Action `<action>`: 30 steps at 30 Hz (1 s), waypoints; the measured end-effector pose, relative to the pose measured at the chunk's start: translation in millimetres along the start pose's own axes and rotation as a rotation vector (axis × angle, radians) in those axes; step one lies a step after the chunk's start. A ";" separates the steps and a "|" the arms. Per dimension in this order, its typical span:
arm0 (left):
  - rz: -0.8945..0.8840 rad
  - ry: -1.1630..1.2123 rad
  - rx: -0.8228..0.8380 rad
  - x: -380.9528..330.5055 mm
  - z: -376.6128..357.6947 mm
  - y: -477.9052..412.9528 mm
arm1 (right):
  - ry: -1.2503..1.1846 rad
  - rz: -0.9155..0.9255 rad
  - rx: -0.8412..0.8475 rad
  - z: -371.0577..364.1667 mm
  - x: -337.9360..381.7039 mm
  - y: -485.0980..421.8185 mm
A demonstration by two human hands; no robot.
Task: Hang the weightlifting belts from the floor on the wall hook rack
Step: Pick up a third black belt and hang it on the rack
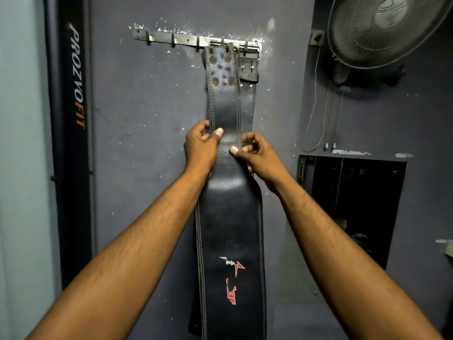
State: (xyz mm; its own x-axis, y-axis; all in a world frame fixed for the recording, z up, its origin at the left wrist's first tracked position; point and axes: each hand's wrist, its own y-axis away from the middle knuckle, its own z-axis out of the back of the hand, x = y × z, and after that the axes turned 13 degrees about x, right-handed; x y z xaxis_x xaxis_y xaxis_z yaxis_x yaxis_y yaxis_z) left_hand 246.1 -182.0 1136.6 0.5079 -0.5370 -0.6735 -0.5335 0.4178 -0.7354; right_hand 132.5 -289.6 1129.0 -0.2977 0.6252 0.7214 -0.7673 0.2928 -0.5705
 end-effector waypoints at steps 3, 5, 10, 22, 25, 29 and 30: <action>0.021 0.031 -0.040 3.0 6.8 -1.0 | -0.025 -0.145 0.312 -6.2 -26.4 18.9; 0.021 0.024 -0.044 4.5 7.6 -0.6 | -0.053 -0.108 0.332 -12.6 -34.6 24.5; 0.011 -0.028 -0.043 6.0 8.8 2.3 | -0.159 -0.080 0.149 -31.6 -44.0 31.9; -0.009 -0.059 -0.101 6.0 17.8 -4.9 | -0.408 -0.186 0.225 -49.4 -102.5 64.9; -0.003 -0.047 -0.094 7.0 17.5 -3.6 | -0.382 -0.282 0.312 -47.8 -114.6 77.2; -0.007 -0.041 -0.111 3.8 19.0 -8.1 | -0.254 -0.395 0.350 -57.2 -142.0 93.2; -0.005 -0.044 -0.113 3.6 19.0 -9.6 | -0.261 -0.381 0.313 -60.0 -145.8 95.1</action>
State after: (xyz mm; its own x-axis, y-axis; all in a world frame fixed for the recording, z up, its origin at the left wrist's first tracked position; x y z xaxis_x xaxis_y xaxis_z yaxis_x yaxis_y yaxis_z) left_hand 265.9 -174.0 1139.8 0.5387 -0.5049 -0.6745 -0.6024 0.3289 -0.7273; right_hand 137.0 -309.5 946.0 -0.0664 0.3058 0.9498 -0.9683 0.2099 -0.1353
